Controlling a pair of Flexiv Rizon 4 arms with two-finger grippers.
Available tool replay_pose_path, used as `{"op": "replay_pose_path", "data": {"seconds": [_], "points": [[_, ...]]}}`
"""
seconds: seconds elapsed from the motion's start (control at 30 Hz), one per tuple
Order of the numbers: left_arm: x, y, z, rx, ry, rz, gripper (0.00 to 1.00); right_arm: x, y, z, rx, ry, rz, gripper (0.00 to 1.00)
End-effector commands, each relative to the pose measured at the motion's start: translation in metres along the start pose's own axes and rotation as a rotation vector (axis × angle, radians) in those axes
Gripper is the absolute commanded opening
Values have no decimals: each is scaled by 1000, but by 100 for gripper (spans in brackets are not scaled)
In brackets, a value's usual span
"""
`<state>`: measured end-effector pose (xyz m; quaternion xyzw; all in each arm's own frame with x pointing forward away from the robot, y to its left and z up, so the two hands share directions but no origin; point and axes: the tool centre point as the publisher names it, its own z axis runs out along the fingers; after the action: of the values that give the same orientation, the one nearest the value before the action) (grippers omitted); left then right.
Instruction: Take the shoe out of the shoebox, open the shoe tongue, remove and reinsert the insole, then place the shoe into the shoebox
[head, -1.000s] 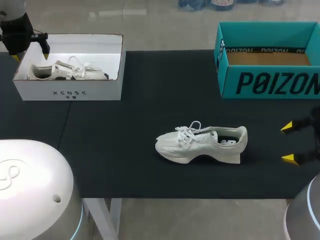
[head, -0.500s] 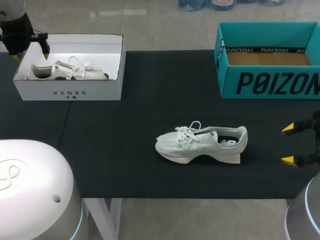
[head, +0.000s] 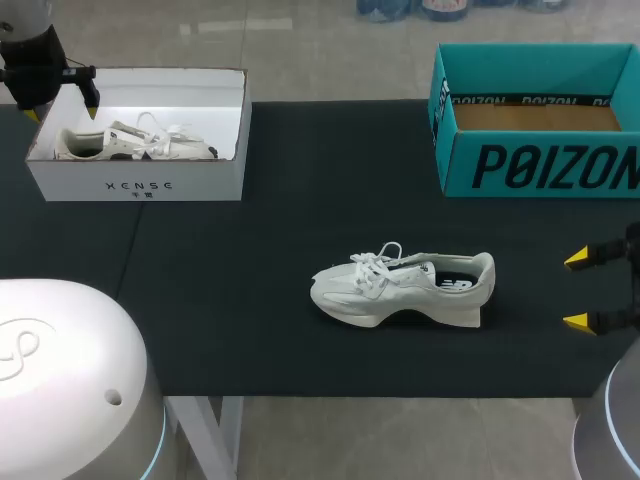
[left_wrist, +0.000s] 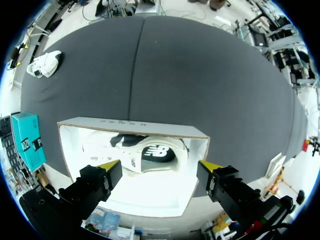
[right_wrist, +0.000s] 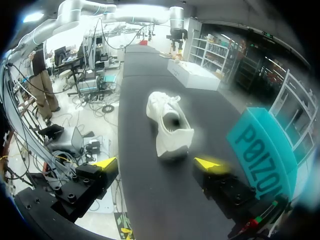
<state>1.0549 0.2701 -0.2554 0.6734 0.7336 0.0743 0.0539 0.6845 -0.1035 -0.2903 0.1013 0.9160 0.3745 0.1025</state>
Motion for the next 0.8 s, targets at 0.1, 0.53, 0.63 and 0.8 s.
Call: {"op": "replay_pose_path", "data": {"seconds": [0.1, 0.53, 0.63, 0.8], "points": [[0, 0, 0, -1, 1, 1, 100, -7, -3, 6, -12, 23, 28, 100], [0, 0, 0, -1, 1, 1, 100, -42, -50, 23, -343, 136, 125, 100], [0, 0, 0, -1, 1, 1, 100, -43, -54, 24, -371, 104, 93, 100], [0, 0, 0, -1, 1, 1, 100, -35, -49, 23, -341, 11, -17, 100]]}}
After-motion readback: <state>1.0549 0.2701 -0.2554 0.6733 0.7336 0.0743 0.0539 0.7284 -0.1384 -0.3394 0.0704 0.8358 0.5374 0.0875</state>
